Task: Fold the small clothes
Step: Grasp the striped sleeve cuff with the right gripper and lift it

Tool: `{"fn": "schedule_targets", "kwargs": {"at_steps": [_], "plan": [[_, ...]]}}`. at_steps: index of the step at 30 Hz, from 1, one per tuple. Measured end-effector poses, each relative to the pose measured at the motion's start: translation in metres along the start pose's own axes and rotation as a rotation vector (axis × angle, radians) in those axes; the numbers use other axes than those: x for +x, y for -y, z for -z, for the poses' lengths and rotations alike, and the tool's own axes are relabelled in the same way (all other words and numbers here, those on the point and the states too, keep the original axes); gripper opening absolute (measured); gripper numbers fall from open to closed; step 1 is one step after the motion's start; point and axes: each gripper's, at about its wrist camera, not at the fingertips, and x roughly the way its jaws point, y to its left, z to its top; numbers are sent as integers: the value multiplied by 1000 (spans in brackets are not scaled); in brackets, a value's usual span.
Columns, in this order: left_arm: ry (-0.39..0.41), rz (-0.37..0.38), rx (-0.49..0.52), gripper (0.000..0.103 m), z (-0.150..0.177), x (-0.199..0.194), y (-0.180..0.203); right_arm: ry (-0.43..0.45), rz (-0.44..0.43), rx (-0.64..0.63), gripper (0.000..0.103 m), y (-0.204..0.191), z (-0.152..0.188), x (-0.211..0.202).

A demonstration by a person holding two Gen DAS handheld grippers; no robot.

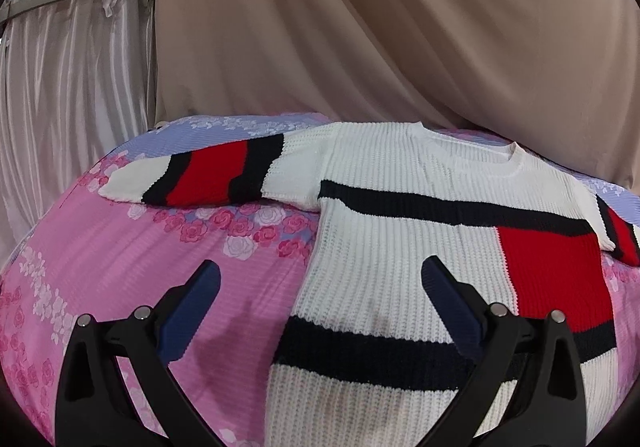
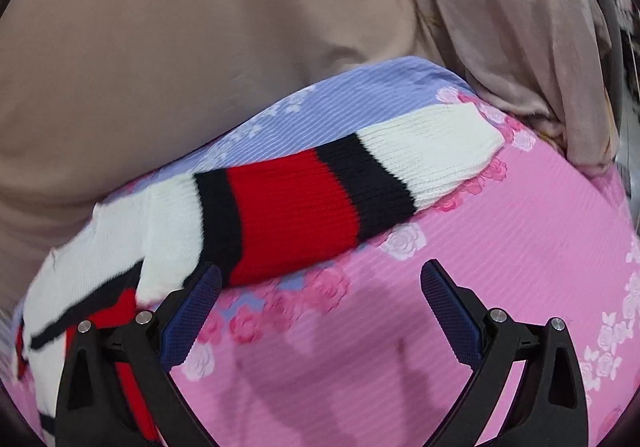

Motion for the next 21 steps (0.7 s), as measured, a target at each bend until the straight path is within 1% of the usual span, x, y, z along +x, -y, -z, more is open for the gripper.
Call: {"fn": "schedule_targets", "kwargs": {"at_steps": [1, 2, 4, 7, 8, 9, 10, 11, 12, 13, 14, 15, 16, 17, 19, 21], "plan": [[8, -12, 6, 98, 0, 3, 1, -5, -13, 62, 97, 13, -7, 9], [13, -22, 14, 98, 0, 7, 2, -5, -27, 124, 94, 26, -14, 17], [14, -22, 25, 98, -1, 14, 4, 0, -37, 210, 88, 45, -23, 32], [2, -20, 41, 98, 1, 25, 8, -1, -28, 274, 73, 61, -31, 48], [-3, -8, 45, 98, 1, 28, 9, -7, -33, 290, 63, 63, -33, 55], [-8, -1, 46, 98, 2, 31, 9, -13, -34, 299, 47, 64, -36, 61], [-14, 4, 46, 98, 3, 35, 10, -18, -31, 305, 40, 64, -38, 65], [-24, 7, 44, 98, 3, 39, 10, -21, -26, 305, 26, 63, -41, 71], [-33, 12, 40, 98, 4, 43, 10, -19, -18, 296, 14, 60, -43, 74], [-46, 21, 39, 98, 5, 46, 10, -9, -12, 282, 9, 54, -45, 75], [-60, 27, 36, 98, 5, 50, 10, 9, -10, 256, 8, 44, -49, 73], [-69, 35, 33, 95, 5, 53, 10, 35, -23, 232, 7, 32, -52, 68], [-74, 41, 34, 90, 6, 55, 11, 79, -51, 189, 7, 13, -56, 57], [-78, 46, 34, 90, 5, 57, 11, 112, -77, 146, 7, -6, -58, 47], [-74, 61, 26, 89, 3, 58, 12, 162, -160, 28, 7, -59, -59, 25], [-67, 86, 13, 89, -3, 58, 15, 185, -296, -146, 7, -136, -49, 0]]}}
